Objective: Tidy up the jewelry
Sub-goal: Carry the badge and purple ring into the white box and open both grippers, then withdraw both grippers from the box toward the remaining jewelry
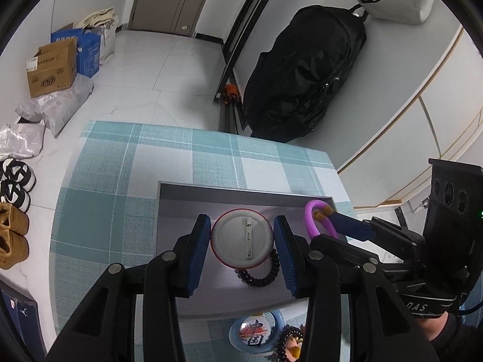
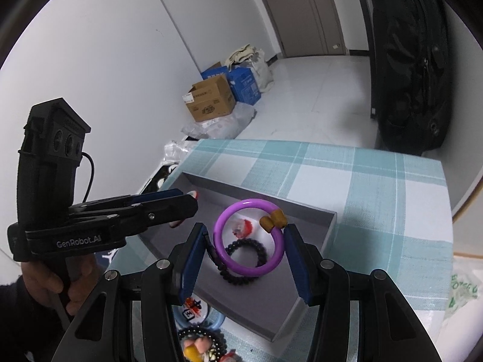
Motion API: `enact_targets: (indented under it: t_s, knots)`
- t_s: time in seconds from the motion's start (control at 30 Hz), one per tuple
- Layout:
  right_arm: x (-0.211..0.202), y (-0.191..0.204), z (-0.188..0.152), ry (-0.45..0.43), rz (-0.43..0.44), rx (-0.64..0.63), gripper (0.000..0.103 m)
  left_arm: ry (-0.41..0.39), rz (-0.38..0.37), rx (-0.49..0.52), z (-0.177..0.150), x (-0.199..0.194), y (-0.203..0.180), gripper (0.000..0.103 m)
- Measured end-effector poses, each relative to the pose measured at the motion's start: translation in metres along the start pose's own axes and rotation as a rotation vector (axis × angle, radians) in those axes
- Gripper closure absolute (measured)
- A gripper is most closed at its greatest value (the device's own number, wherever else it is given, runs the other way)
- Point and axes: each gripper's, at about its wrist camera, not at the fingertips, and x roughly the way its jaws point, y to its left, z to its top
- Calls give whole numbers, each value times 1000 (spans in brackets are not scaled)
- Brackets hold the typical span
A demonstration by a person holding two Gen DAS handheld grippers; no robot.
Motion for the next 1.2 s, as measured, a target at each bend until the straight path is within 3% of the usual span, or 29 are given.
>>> enact_targets:
  t_s: [0.37,0.43,0.53,0.6,0.7,0.93,1.07,1.2]
  knots:
    - [13,5,-2,28,-18,-62,49,13,-38,-1,5,7,-3,65]
    - [13,5,-2,27,-26,-77,47,20,-57,-16,7,7,0,60]
    - [10,7,-2,15,-16,-87,34,12,-84,-47,7,5,4,41]
    - [4,9,-3,-6,-29,-97,19,-3,-97,-59,7,1,6,40]
    - [-3,11,-4,-34,-41,-104,19,-20,-113,-65,7,-7,5,39]
    - [-17,8,-8,-72,-67,-85,14,-72,-57,-34,0,-19,1,38]
    - [-27,8,-13,-99,-51,-77,6,-95,-2,-28,-7,-26,1,38]
    - [-34,14,-20,-118,-45,-93,6,-145,13,18,-17,-37,-5,38]
